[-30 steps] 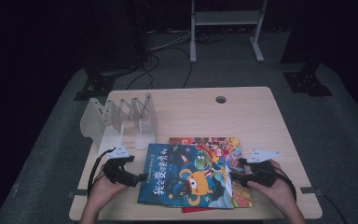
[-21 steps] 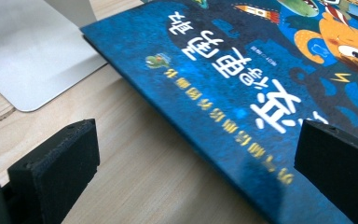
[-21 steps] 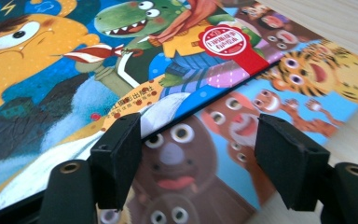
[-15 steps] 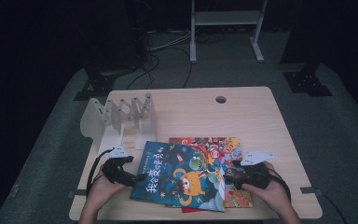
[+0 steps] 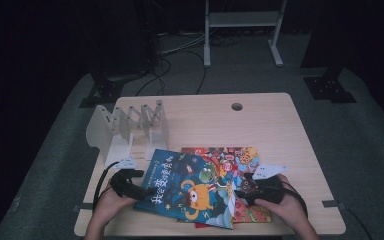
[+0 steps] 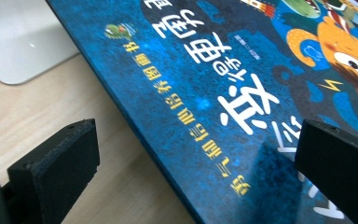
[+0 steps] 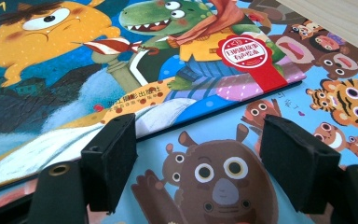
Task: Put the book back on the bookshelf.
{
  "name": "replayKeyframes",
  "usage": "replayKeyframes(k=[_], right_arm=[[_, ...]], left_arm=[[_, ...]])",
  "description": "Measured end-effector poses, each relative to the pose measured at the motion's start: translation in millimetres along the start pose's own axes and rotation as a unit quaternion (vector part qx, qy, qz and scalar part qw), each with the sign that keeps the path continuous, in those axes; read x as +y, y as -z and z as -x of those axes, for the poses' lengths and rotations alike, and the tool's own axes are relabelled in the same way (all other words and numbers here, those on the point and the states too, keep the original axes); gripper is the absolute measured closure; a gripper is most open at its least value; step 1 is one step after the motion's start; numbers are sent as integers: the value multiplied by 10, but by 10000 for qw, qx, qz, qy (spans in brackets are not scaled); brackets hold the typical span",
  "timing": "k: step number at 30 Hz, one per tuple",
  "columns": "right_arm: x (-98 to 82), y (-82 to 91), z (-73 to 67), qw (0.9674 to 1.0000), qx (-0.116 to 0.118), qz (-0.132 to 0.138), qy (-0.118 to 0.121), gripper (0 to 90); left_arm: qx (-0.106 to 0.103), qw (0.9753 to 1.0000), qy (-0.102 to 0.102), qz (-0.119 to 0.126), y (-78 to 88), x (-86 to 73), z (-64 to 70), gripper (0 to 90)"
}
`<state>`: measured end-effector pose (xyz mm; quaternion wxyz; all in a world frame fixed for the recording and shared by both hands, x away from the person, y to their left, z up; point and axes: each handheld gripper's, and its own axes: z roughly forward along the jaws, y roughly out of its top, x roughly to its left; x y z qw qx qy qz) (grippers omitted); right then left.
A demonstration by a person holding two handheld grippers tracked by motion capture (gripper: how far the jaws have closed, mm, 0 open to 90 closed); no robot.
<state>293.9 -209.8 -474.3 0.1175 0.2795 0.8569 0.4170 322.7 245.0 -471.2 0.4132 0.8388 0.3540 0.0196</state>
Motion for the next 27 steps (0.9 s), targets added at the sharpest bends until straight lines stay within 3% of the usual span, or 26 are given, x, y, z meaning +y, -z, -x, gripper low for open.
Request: replayKeyframes(k=[8, 20, 27], right_arm=[[-6, -7, 14, 10000, -19, 22, 16, 220], [-15, -28, 43, 10000, -45, 39, 6, 163], [-16, -30, 45, 10000, -33, 42, 4, 160]], left_arm=[[-267, 9996, -9, -97, -67, 14, 38, 0], [-257, 9994, -58, -224, -40, 59, 71, 0], [-314, 9995, -95, -31, 88, 124, 133, 0]])
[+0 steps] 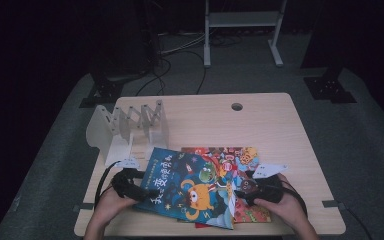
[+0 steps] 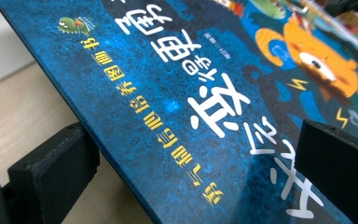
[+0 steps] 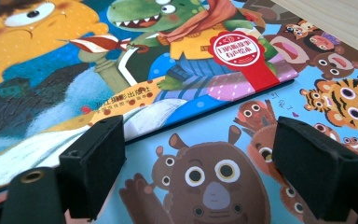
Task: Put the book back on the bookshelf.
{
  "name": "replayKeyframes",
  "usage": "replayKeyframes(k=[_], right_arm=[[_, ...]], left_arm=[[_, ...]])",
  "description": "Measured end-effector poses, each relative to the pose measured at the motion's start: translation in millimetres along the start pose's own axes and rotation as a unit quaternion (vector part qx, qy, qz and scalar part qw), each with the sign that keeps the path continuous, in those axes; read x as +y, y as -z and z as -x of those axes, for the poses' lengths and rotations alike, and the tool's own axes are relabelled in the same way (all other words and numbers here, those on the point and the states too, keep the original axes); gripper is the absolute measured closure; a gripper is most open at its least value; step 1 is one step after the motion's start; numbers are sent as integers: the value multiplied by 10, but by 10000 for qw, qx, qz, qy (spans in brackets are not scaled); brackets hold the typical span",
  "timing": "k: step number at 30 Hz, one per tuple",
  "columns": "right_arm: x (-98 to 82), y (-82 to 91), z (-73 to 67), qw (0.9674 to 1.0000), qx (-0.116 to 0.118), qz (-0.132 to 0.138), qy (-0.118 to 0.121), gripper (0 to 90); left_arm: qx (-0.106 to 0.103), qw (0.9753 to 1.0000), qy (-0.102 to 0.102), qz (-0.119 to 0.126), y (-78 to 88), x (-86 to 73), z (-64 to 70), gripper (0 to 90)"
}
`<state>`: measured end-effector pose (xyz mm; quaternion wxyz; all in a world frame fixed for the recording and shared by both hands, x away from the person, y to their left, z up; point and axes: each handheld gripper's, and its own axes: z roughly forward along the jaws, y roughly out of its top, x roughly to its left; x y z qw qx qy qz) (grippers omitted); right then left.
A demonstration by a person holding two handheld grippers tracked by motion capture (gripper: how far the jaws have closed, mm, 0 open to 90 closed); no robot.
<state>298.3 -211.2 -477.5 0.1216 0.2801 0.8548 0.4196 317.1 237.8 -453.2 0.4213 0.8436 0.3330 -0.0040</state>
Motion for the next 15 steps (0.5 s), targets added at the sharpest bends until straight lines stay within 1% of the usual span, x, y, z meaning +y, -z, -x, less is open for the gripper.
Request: replayKeyframes(k=[1, 2, 6, 7, 8, 11, 15], right_arm=[[1, 0, -3, 10000, -4, -6, -11, 158], [1, 0, -3, 10000, -4, -6, -11, 158], [3, -4, -4, 10000, -4, -9, -16, 153], [5, -9, -7, 10000, 2, -3, -18, 151], [5, -9, -7, 10000, 2, -3, -18, 151], [11, -15, -12, 10000, 2, -9, -10, 152], [13, -14, -16, 10000, -6, -13, -1, 154]], left_arm=[[8, 9999, -70, 75, 47, 38, 45, 0], [8, 9999, -70, 75, 47, 38, 45, 0], [-6, 9997, -199, 148, 117, 118, 141, 0], [-24, 9995, -284, 156, 142, 156, 191, 0], [-24, 9995, -284, 156, 142, 156, 191, 0], [-46, 9991, -378, 212, 197, 226, 270, 0], [-77, 9989, -416, 188, 242, 281, 304, 0]])
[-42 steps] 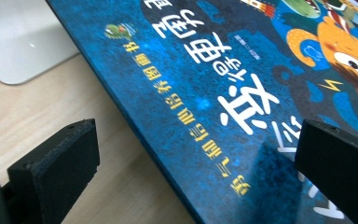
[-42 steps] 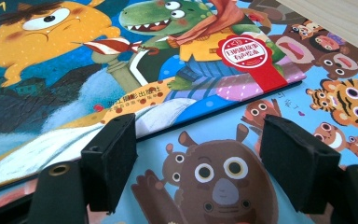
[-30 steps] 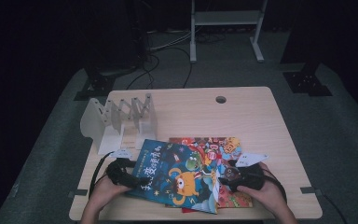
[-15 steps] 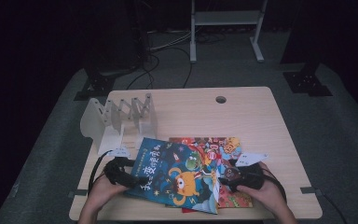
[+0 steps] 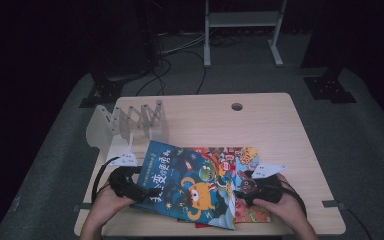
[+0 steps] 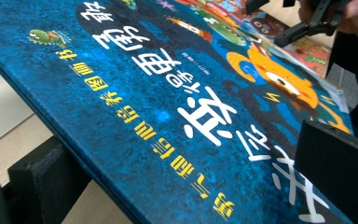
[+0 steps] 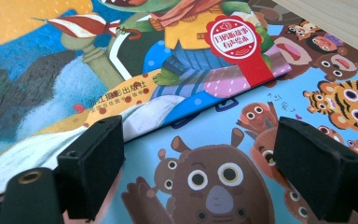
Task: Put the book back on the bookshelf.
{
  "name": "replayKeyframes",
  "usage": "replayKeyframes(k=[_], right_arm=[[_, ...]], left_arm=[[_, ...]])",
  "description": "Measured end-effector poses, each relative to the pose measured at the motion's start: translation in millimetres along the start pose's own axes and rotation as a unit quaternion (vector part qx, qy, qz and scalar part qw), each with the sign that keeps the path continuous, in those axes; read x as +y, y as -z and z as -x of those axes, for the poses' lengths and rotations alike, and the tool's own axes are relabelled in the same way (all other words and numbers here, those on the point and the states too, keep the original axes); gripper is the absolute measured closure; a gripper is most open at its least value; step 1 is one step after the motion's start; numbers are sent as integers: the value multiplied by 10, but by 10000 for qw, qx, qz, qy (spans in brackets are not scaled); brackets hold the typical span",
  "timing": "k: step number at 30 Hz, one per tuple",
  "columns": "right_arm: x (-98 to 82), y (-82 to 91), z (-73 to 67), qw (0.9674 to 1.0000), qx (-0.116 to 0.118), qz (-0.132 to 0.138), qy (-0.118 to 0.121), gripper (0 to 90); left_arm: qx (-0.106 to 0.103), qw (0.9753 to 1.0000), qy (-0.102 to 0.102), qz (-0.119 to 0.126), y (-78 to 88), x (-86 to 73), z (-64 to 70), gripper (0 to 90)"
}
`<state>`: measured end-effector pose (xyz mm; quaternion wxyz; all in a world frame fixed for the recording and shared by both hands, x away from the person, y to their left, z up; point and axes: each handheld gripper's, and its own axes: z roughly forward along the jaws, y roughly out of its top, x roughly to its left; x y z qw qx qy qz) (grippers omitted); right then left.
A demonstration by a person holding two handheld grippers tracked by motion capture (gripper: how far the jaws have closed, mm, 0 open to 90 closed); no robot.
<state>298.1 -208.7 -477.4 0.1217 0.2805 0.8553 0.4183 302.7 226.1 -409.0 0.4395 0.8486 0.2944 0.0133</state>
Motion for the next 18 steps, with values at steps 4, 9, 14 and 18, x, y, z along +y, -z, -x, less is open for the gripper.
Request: replayKeyframes(k=[4, 9, 14, 18], right_arm=[[6, -4, -15, 10000, 10, -2, 5, 157], [18, -15, -42, 10000, 56, -22, 41, 159], [31, -26, -81, 9999, 100, -22, 110, 161], [37, -34, -106, 9998, 145, -18, 132, 161]], left_arm=[[-9, 10000, -26, -7, 48, 77, 29, 0], [19, 10000, -77, -53, 115, 174, 79, 0], [48, 9999, -121, -77, 180, 260, 124, 0], [60, 9997, -202, -160, 213, 350, 135, 0]])
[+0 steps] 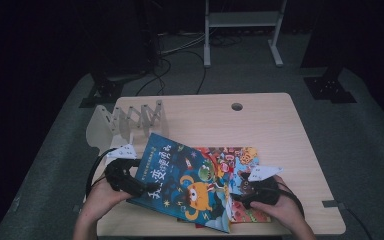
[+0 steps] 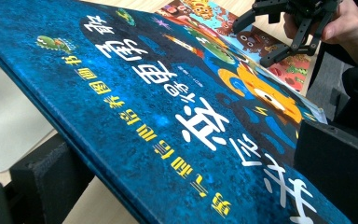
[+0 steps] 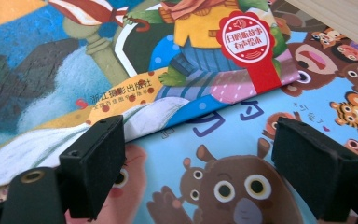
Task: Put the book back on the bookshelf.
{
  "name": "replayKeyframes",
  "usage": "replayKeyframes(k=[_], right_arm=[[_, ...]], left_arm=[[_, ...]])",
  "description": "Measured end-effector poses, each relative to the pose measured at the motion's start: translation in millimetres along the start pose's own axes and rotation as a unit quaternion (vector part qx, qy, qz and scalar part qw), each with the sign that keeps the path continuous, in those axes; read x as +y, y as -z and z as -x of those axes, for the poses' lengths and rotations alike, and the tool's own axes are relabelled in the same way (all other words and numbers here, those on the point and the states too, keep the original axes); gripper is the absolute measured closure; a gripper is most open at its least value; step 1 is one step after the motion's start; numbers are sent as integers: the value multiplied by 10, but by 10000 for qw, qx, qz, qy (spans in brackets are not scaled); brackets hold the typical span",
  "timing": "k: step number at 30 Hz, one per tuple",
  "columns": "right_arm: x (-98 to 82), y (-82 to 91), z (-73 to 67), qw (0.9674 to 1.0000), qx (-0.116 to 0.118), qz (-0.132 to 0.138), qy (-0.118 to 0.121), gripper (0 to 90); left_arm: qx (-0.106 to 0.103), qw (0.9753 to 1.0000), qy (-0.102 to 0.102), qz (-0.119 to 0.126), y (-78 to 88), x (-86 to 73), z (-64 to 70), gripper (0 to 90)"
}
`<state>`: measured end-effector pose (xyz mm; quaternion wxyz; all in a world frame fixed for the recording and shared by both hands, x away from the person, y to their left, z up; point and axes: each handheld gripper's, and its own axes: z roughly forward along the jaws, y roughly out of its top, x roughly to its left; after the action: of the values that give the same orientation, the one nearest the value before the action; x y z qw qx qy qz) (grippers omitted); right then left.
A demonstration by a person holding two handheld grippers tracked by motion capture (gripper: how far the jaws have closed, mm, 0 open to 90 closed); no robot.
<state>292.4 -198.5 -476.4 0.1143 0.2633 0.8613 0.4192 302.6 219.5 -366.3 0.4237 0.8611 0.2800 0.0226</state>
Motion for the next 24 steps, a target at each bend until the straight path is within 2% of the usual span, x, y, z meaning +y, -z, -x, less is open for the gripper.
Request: replayKeyframes(k=[4, 8, 9, 13, 16, 21, 23, 24], right_arm=[[11, -7, -29, 10000, 1, -10, 55, 162], [26, -19, -76, 10000, -31, -23, 78, 162], [30, -20, -93, 10000, -35, -44, 23, 162], [43, -34, -115, 10000, -27, -44, 21, 162], [65, -59, -150, 10000, -29, -57, 46, 162], [81, -73, -185, 10000, 15, -66, 31, 191], [93, -81, -218, 10000, 24, -80, 24, 193], [93, -81, -218, 10000, 24, -80, 24, 193]], left_arm=[[-14, 9999, -93, -91, 34, 126, -9, 7], [-106, 9997, -76, -182, 68, 281, -59, 46], [-118, 9997, -77, -205, 74, 312, -71, 51], [-159, 9994, -85, -289, 82, 401, -109, 59], [-106, 9993, -110, -349, 98, 517, -150, 109], [-131, 9989, -207, -402, 121, 620, -177, 149], [-142, 9988, -234, -414, 138, 671, -196, 211], [-157, 9988, -228, -408, 146, 688, -202, 211]])
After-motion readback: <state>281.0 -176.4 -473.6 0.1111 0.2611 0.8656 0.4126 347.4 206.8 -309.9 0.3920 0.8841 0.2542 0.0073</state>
